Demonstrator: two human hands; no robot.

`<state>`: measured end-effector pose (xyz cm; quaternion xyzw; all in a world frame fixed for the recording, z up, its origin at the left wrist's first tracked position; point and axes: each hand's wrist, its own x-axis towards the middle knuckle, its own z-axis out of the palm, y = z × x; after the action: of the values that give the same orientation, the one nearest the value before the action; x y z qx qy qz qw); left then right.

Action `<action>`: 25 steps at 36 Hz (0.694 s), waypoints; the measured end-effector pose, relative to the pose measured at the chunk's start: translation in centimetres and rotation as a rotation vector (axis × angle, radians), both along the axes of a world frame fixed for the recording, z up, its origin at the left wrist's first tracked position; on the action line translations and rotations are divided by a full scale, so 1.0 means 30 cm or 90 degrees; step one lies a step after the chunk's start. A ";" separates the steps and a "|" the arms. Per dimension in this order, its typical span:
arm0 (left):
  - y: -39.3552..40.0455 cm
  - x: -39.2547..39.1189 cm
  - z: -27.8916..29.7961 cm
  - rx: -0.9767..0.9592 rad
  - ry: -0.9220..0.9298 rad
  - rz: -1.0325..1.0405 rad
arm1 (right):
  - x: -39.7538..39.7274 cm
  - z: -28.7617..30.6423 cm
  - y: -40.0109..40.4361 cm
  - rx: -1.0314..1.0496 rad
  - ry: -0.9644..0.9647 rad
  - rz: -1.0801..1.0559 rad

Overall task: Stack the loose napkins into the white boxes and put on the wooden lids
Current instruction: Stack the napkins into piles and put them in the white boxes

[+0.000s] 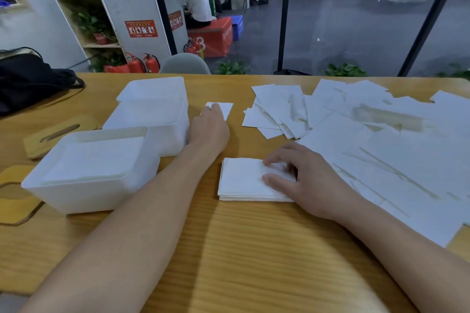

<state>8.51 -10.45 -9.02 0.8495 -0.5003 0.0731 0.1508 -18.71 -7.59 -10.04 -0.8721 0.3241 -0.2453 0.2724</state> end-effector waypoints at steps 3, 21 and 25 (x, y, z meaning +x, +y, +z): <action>0.011 0.014 -0.010 -0.015 -0.017 -0.012 | -0.001 0.004 0.000 -0.002 -0.001 0.002; 0.336 -0.150 0.122 -0.185 0.195 -0.331 | -0.005 0.078 0.005 -0.114 -0.062 -0.142; 0.383 -0.173 0.113 -0.170 0.303 -0.432 | -0.001 0.083 -0.008 -0.193 -0.107 -0.170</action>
<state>3.33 1.05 -5.62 0.6030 -0.6888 -0.1145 0.3858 -18.73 -7.82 -7.56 -0.8289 0.3722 -0.3972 0.1290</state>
